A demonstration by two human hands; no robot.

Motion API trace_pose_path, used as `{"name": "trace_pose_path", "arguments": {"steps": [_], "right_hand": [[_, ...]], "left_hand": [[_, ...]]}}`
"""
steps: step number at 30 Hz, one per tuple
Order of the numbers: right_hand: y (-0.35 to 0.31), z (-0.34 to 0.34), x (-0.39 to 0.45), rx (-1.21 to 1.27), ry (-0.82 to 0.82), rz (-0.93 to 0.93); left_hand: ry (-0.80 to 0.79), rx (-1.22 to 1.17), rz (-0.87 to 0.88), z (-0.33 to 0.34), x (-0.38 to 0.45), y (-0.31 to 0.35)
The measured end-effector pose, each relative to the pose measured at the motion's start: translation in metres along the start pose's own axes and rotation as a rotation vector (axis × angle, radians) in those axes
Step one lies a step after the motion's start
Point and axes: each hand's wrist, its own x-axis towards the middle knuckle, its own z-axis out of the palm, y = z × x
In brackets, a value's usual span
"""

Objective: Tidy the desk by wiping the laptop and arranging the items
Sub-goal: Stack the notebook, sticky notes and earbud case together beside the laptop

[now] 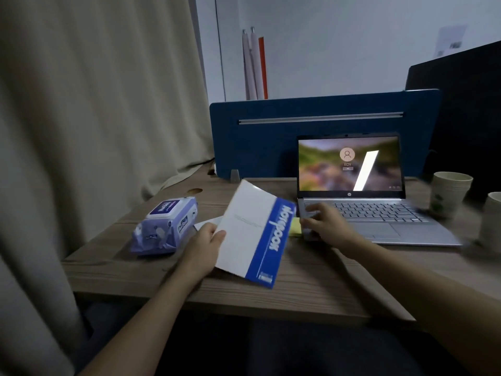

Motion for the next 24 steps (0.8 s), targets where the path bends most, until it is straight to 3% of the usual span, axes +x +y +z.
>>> {"name": "trace_pose_path", "arguments": {"steps": [4, 8, 13, 16, 20, 24], "right_hand": [[-0.004, 0.019, -0.002, 0.067, -0.108, 0.033], [-0.012, 0.045, -0.006, -0.291, -0.205, -0.167], [-0.011, 0.071, -0.009, -0.429, -0.189, -0.207], [-0.010, 0.072, -0.008, -0.419, -0.115, -0.178], [-0.015, 0.069, -0.002, -0.328, -0.132, -0.087], [-0.016, 0.069, -0.001, -0.256, -0.123, -0.043]], "left_hand": [[0.118, -0.209, -0.120, 0.003, -0.005, -0.009], [0.143, -0.182, -0.188, 0.008, -0.007, -0.006], [0.091, -0.076, -0.159, 0.013, -0.012, -0.002], [0.027, -0.017, -0.167, 0.017, -0.010, 0.002], [0.069, -0.062, -0.259, 0.015, 0.001, 0.008], [0.137, -0.286, -0.343, 0.011, 0.011, 0.006]]}}
